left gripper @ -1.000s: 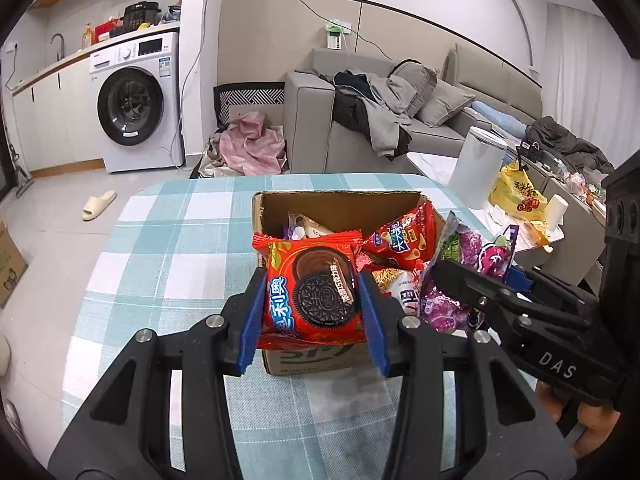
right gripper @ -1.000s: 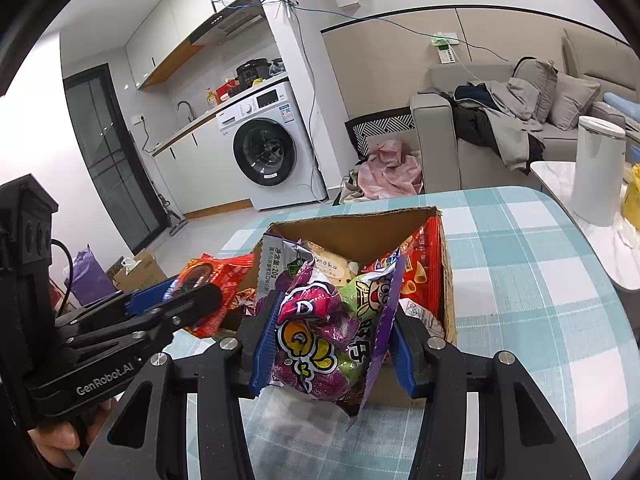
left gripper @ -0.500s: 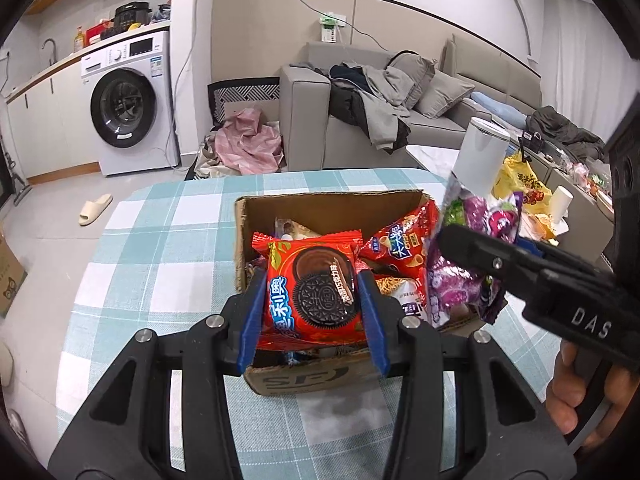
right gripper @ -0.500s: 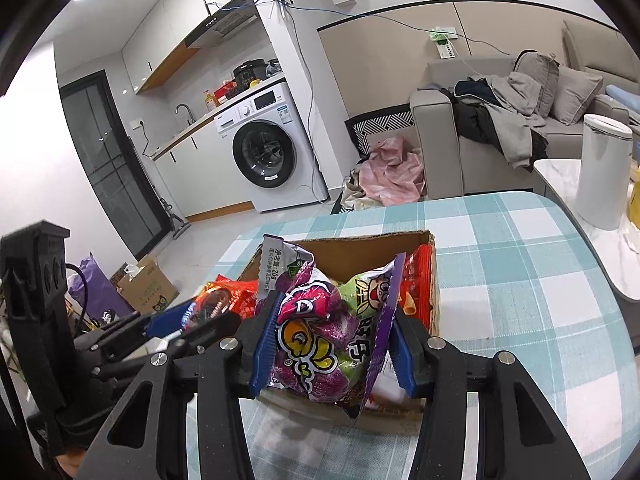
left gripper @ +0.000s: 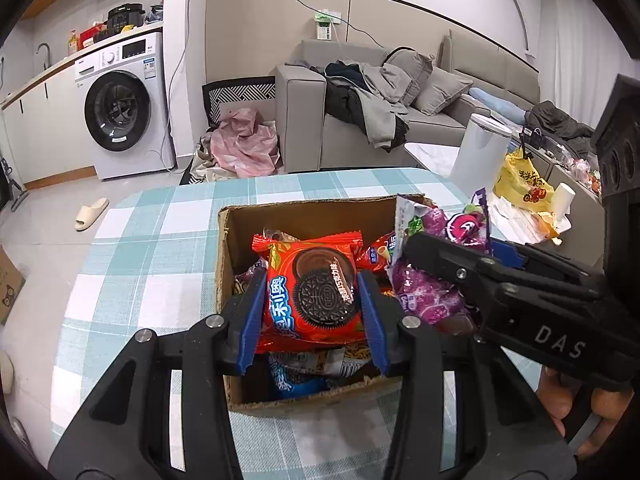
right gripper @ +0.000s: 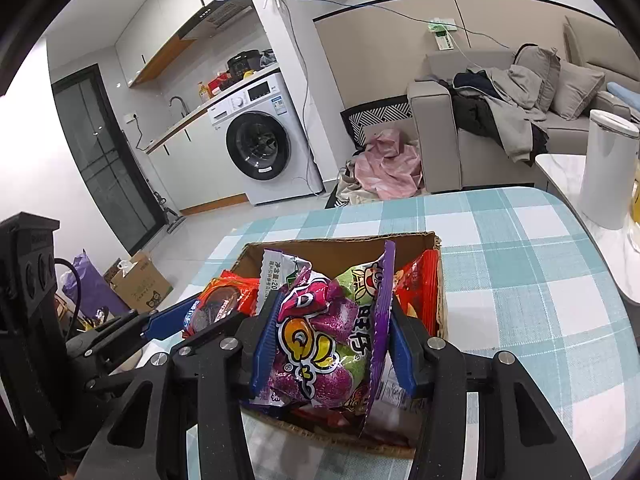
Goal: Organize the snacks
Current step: 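Lower both snacks into the box and open both tools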
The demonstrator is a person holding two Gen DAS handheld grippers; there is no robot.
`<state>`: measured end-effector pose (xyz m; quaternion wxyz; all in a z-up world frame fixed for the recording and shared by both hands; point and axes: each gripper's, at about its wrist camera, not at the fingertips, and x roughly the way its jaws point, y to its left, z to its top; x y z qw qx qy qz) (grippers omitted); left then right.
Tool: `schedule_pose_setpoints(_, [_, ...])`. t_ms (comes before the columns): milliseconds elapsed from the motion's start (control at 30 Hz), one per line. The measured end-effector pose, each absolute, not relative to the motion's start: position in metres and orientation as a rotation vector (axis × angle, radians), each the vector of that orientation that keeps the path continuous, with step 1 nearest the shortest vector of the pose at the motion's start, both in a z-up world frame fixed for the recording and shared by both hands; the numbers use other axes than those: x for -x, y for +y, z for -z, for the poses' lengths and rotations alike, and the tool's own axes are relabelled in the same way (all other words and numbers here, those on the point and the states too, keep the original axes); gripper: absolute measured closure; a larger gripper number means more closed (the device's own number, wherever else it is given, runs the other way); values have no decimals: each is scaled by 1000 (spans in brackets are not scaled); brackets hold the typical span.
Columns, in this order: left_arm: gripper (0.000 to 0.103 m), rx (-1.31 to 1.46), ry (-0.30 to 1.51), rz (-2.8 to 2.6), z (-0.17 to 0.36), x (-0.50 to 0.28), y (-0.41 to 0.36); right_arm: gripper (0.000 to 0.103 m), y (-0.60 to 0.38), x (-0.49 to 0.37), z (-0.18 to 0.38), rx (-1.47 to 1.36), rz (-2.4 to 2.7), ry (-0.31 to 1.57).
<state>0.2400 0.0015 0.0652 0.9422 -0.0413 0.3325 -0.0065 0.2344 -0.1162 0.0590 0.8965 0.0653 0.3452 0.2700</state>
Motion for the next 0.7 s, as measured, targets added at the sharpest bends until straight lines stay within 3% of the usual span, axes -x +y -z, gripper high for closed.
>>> schedule_pose_setpoints(300, [61, 83, 715, 2, -55, -255, 6, 51, -112, -250, -48, -139, -551, 757])
schedule_pose_setpoints(433, [55, 79, 712, 4, -54, -252, 8, 34, -115, -246, -53, -135, -553, 731])
schedule_pose_setpoints(533, [50, 64, 707, 1, -55, -247, 8, 34, -119, -244, -56, -143, -561, 728])
schedule_pose_setpoints(667, [33, 56, 692, 9, -58, -237, 9, 25, -123, -243, -59, -140, -551, 725])
schedule_pose_setpoints(700, [24, 54, 681, 11, -59, -234, 10, 23, -124, -242, -60, -138, -553, 725])
